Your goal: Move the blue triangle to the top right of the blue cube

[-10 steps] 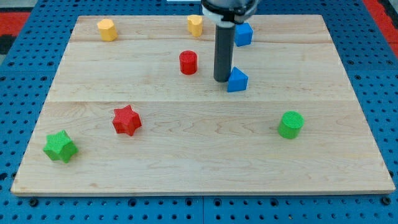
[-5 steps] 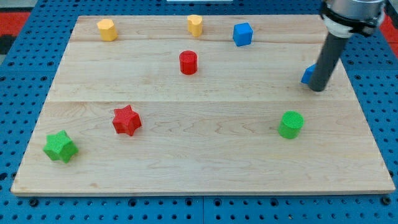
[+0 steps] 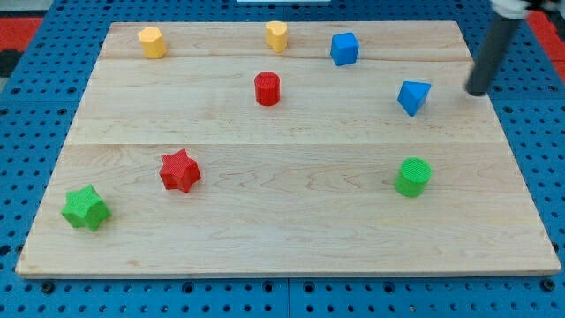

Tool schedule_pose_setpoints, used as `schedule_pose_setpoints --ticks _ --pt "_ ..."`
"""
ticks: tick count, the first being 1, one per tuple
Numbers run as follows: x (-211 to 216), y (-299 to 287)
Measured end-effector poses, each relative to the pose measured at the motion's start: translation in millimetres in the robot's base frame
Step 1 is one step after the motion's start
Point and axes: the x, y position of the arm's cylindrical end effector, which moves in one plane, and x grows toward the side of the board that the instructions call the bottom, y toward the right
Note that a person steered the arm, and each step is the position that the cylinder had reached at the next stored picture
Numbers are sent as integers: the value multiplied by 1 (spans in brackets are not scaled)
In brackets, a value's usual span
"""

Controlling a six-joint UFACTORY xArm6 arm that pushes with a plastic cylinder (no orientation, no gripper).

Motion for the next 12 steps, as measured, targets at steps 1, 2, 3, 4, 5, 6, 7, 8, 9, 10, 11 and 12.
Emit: schedule_pose_setpoints --ticks 1,2,3,4,5,6,7,8,9,10,11,12 --pt "57 -38" --pt "47 -75" --pt "10 -86" --pt "-25 -103" --pt "-3 -109" --pt "10 -132" --pt "-6 -144" --pt "-17 -142" --pt "-9 -126" --pt "-26 -124" --pt "-58 -124" --pt "-84 -124"
